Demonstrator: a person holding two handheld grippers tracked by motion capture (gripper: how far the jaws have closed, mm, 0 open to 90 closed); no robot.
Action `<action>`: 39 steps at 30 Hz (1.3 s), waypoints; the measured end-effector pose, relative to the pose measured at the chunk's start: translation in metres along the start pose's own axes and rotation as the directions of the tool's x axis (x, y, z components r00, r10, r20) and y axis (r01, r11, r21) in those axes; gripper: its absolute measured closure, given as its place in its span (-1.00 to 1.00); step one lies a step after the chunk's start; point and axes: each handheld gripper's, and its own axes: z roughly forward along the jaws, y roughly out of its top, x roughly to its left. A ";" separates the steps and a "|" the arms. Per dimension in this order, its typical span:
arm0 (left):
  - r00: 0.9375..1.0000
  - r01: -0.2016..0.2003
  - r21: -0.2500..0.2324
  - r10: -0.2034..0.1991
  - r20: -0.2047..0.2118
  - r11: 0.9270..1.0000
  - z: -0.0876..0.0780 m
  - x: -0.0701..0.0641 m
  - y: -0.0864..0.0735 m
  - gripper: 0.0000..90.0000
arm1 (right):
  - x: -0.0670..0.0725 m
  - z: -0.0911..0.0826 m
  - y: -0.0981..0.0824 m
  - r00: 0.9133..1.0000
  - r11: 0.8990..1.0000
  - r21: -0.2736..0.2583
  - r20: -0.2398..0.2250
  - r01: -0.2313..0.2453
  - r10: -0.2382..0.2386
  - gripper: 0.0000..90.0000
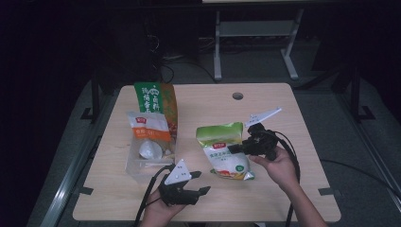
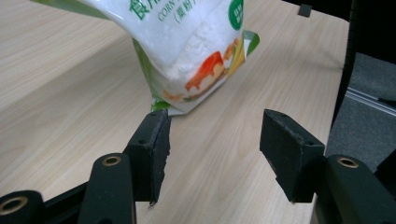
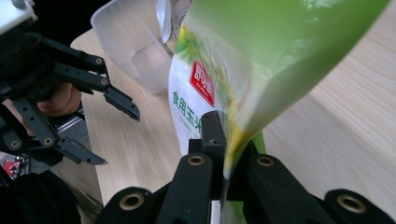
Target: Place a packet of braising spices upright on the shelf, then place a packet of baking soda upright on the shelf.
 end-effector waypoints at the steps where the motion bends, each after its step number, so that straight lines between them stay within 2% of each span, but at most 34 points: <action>1: 1.000 0.001 0.000 -0.001 0.003 1.000 0.000 0.000 0.000 -0.09 | 0.000 -0.001 0.001 1.000 1.000 -0.001 -0.001 -0.006 0.006 1.00; 6: 1.000 0.015 -0.012 -0.015 0.015 1.000 0.000 0.000 -0.001 -0.13 | 0.000 -0.004 0.008 1.000 1.000 -0.009 0.001 -0.003 0.003 1.00; 8: 1.000 0.006 -0.003 -0.006 0.018 1.000 0.000 0.000 -0.002 -0.13 | 0.000 -0.005 0.011 1.000 1.000 -0.006 0.001 -0.004 0.004 1.00; 10: 1.000 0.016 -0.001 -0.016 0.026 1.000 0.000 0.000 -0.003 -0.12 | 0.001 -0.006 0.014 1.000 1.000 -0.008 0.000 -0.005 0.005 1.00; 15: 1.000 0.007 -0.007 -0.007 0.019 1.000 -0.002 0.001 -0.001 -0.13 | 0.001 -0.005 0.020 1.000 1.000 -0.002 0.009 0.003 -0.003 1.00; 18: 1.000 -0.002 -0.001 0.002 0.017 1.000 -0.003 0.002 -0.002 -0.13 | 0.000 -0.007 0.022 1.000 1.000 -0.013 0.003 -0.012 0.012 1.00; 23: 1.000 0.011 -0.007 -0.011 0.022 1.000 -0.002 0.001 -0.002 -0.13 | -0.002 -0.011 0.027 1.000 0.999 -0.029 -0.007 -0.019 0.019 1.00; 29: 1.000 0.005 -0.008 -0.005 0.024 1.000 -0.002 0.000 -0.001 -0.14 | 0.000 -0.012 0.035 1.000 0.999 -0.031 -0.002 -0.007 0.007 1.00; 38: 1.000 0.002 -0.008 -0.001 0.029 1.000 -0.002 -0.003 -0.002 -0.14 | 0.002 -0.006 0.041 1.000 1.000 -0.031 -0.011 0.001 -0.002 1.00; 39: 1.000 -0.008 -0.001 0.008 0.029 1.000 -0.002 -0.002 -0.002 -0.14 | 0.004 -0.007 0.043 1.000 1.000 -0.026 -0.010 -0.002 0.002 1.00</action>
